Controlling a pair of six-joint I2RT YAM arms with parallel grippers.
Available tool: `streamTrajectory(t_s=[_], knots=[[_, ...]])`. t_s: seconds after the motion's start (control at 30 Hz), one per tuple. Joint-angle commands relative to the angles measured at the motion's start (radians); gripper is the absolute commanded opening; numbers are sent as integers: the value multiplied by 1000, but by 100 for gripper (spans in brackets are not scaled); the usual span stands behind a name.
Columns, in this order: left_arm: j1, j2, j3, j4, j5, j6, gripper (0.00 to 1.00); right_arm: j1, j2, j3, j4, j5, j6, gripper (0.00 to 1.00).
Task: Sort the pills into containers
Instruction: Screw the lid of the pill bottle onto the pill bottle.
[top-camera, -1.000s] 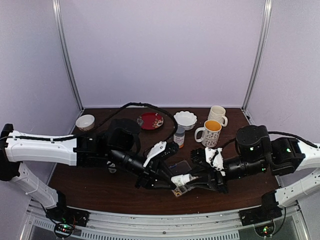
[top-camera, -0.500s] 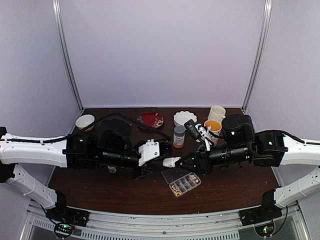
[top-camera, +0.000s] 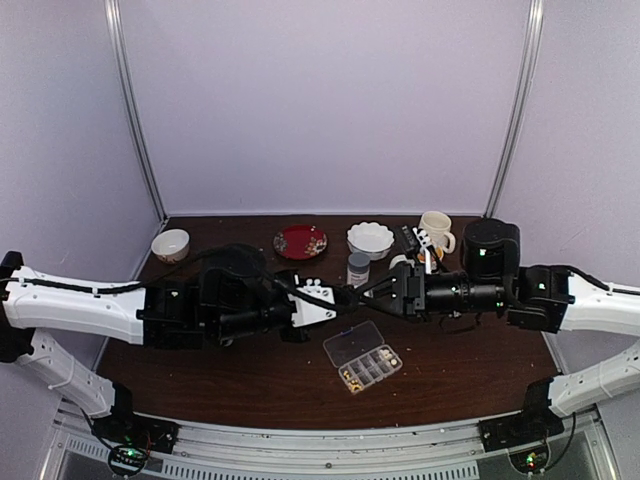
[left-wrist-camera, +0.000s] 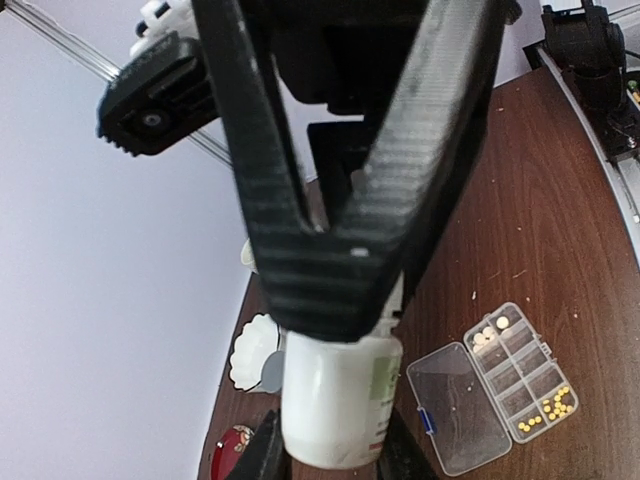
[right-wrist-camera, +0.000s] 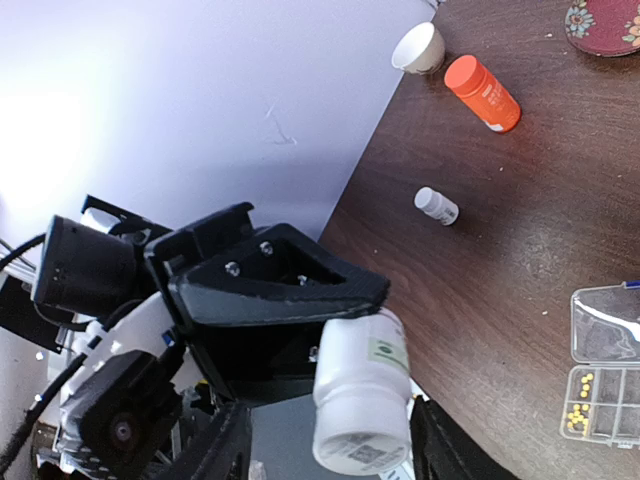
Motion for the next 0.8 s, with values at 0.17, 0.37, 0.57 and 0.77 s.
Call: streamTrajectory(t_s=[0.17,0.37,0.57,0.77], knots=[[24,-39,-28,57,97,-163,0,-41,-121,70,-214,-54,-543,72],[85,-69,-8,-33,388,-336,0,-30,-110,118,-386,-42,-976,68],[147,-41,31,-71,697,-503,0,54,-158,81,-396,29,-1429,62],[148,-22,65,-152,723,-524,0,82,-157,122,-416,9,-1634,59]])
